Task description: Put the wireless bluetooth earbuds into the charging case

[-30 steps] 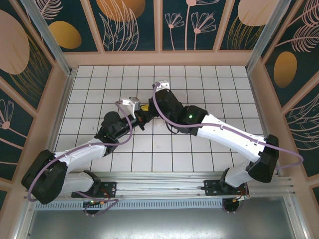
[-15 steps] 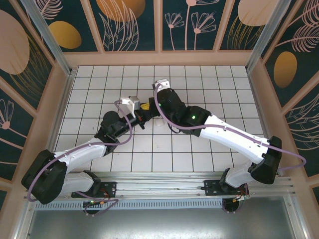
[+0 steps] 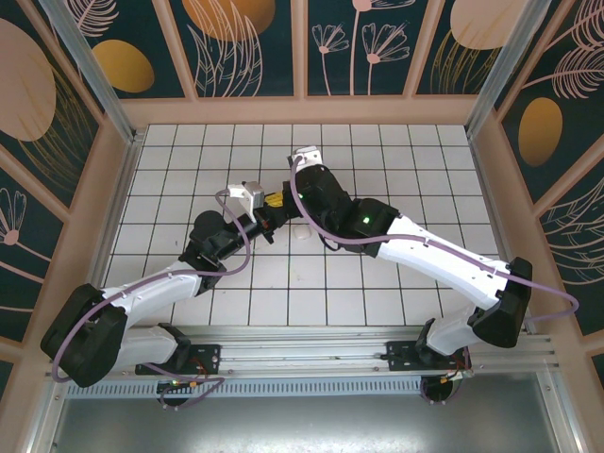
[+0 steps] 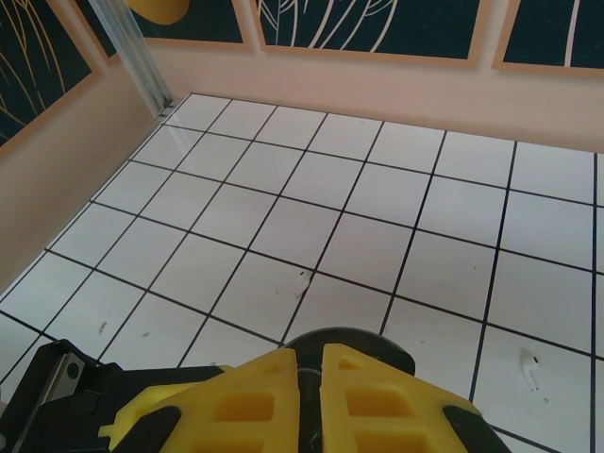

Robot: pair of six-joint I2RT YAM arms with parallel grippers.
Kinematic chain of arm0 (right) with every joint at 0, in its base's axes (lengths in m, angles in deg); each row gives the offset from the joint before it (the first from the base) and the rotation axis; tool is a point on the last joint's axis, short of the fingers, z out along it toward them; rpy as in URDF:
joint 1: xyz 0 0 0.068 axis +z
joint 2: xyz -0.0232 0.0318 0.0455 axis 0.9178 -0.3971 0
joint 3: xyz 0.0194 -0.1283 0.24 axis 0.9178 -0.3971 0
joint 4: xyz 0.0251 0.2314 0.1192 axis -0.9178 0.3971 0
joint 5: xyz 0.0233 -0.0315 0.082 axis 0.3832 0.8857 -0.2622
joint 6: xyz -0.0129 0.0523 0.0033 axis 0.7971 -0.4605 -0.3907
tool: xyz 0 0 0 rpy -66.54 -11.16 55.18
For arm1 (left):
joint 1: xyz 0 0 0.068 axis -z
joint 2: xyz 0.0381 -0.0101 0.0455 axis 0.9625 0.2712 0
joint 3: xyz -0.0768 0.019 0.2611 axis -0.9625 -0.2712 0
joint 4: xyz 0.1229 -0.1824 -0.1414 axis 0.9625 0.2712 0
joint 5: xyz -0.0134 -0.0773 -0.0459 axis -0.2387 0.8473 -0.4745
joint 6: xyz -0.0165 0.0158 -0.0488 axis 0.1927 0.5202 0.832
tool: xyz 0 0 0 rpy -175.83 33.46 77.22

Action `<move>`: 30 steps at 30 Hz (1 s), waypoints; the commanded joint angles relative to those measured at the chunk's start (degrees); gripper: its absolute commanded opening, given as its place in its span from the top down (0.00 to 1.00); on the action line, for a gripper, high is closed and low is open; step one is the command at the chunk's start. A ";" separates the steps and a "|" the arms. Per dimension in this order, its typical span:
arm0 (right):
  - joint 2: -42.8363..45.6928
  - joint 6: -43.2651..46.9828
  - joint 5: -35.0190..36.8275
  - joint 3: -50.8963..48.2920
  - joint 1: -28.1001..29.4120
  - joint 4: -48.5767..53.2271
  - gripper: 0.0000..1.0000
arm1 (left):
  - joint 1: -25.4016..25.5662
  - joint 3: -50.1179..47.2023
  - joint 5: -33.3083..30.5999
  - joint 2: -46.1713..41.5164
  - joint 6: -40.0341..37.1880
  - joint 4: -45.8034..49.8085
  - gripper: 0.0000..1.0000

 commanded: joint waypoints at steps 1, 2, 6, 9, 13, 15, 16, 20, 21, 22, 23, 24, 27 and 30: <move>-0.35 0.05 1.67 1.63 0.35 2.03 0.90 | -0.19 0.61 -0.59 0.48 -1.39 -2.52 1.00; -0.34 -0.13 1.61 1.54 0.41 2.13 0.90 | -0.23 0.70 -0.50 0.54 -1.43 -2.56 1.00; -0.17 -0.64 0.81 1.14 0.36 2.42 0.90 | -0.17 0.79 -0.50 0.67 -1.49 -2.60 1.00; -0.62 -1.59 0.19 0.89 0.43 3.40 0.90 | -0.21 0.99 -0.59 0.72 -1.43 -2.60 1.00; -0.94 -3.09 -1.26 0.51 0.26 4.34 0.90 | -0.24 1.17 -0.61 0.81 -1.59 -2.61 1.00; -0.94 -3.83 -2.35 0.15 0.10 4.32 0.90 | -0.24 1.28 -0.50 0.82 -1.54 -2.60 1.00; -0.92 -4.27 -3.03 0.00 -0.15 4.33 0.90 | -0.23 1.31 -0.50 0.88 -1.55 -2.55 1.00; -0.92 -5.95 -4.49 -0.23 -1.11 5.01 0.90 | -0.19 1.40 -0.41 0.86 -1.55 -2.52 1.00; -1.04 -6.38 -4.73 -0.10 -1.31 5.41 0.90 | -0.21 1.40 -0.45 0.79 -1.51 -2.52 1.00; -1.12 -7.04 -4.90 0.30 -1.43 6.02 0.90 | -0.20 1.38 -0.49 0.64 -1.57 -2.38 1.00; -1.28 -7.60 -4.95 0.74 -1.68 6.79 0.90 | -0.22 1.35 -0.58 0.55 -1.73 -2.26 1.00; -1.30 -7.98 -4.93 1.18 -1.62 7.42 0.90 | -0.19 1.38 -0.67 0.59 -1.81 -2.17 1.00; -0.85 -8.50 -6.12 1.79 -1.67 7.46 0.90 | -0.16 1.40 -0.85 0.68 -1.93 -2.07 1.00; -0.10 -8.74 -7.86 1.63 -1.65 6.14 0.90 | -0.23 1.59 -0.68 1.01 -1.93 -2.24 1.00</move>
